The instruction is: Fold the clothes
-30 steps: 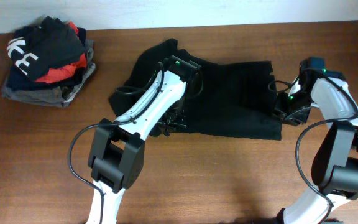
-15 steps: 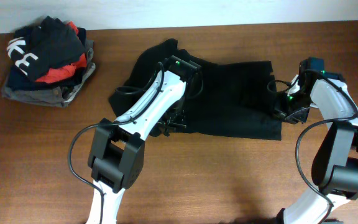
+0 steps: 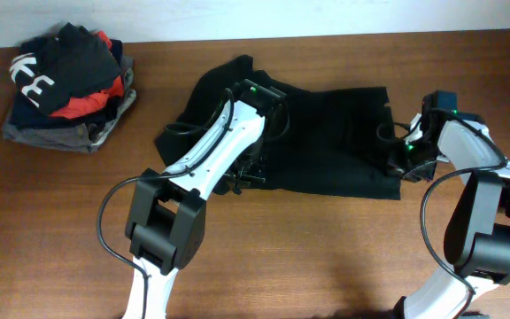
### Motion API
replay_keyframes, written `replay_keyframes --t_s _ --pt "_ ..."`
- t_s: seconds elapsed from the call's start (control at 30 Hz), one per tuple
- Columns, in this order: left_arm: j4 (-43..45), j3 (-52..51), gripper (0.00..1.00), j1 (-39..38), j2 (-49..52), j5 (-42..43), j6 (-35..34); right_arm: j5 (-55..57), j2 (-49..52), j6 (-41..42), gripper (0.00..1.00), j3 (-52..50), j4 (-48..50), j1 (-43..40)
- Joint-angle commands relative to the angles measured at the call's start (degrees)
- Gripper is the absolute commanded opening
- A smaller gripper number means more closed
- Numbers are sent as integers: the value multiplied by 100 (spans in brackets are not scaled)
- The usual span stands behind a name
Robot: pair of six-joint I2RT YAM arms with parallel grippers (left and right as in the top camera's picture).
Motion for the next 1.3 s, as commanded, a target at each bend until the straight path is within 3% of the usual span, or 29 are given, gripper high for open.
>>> replay_keyframes --t_s 0.0,0.23,0.7,1.27 --pt "-20 -55 1 13 -129 -87 11 -7 -98 -4 17 -17 22 -15" --pt "-162 -55 1 24 -131 -87 11 -4 -109 20 4 306 -437 -22" --pt "-459 -195 1 20 -275 131 269 37 -590 321 4 717 -1864 -33" --pt "-197 -2203 1 -63 -2256 249 68 157 -2288 470 4 710 -3174 -144"
